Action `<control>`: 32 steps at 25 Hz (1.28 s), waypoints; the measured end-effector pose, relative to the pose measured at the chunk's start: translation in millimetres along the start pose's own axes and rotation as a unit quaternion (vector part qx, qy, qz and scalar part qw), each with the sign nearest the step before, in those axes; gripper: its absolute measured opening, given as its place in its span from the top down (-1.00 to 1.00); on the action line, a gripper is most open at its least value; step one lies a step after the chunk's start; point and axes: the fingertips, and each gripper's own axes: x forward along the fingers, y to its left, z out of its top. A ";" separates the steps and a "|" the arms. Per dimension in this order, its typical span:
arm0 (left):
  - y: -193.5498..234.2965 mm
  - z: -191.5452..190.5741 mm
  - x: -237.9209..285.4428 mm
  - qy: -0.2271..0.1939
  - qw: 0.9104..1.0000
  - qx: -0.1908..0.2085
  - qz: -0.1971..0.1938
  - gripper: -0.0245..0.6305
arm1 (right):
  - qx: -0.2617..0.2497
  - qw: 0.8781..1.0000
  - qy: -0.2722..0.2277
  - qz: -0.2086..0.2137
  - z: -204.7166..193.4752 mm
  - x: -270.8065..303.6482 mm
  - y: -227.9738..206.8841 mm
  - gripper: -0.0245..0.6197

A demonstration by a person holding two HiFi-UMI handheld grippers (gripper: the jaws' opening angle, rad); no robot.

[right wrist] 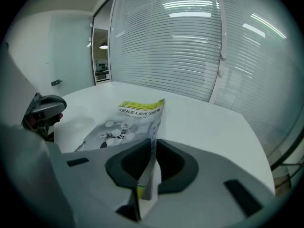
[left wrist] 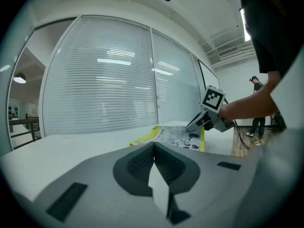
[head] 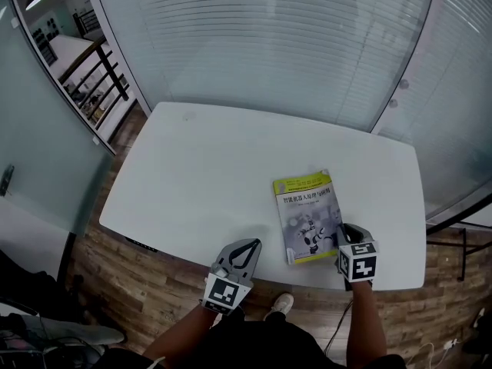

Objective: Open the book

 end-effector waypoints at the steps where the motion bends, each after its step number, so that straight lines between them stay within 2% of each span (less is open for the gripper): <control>1: 0.5 0.1 0.3 0.000 1.000 0.000 0.000 0.88 | -0.005 1.000 -0.003 -0.004 0.9 -0.6 1.0 0.78; 10: 3.5 2.6 1.9 -0.010 1.000 0.007 -0.006 0.88 | -0.063 0.997 -0.018 -0.048 11.7 -8.7 10.9 0.79; 20: 13.7 0.9 -3.2 -0.009 1.000 -0.008 -0.002 0.88 | -0.140 0.983 -0.075 -0.096 47.3 -33.3 40.6 0.80; 23: 21.0 6.5 -4.9 -0.029 0.999 -0.026 0.006 0.88 | -0.178 0.974 -0.085 -0.110 60.0 -42.3 56.7 0.81; 26: 30.4 6.5 -8.9 -0.036 0.999 -0.015 0.013 0.88 | -0.215 0.964 -0.097 -0.124 71.0 -52.8 73.4 0.81; 32: 47.3 4.7 -13.7 -0.039 0.999 -0.024 0.026 0.88 | -0.294 0.937 -0.112 -0.149 92.0 -68.0 102.7 0.81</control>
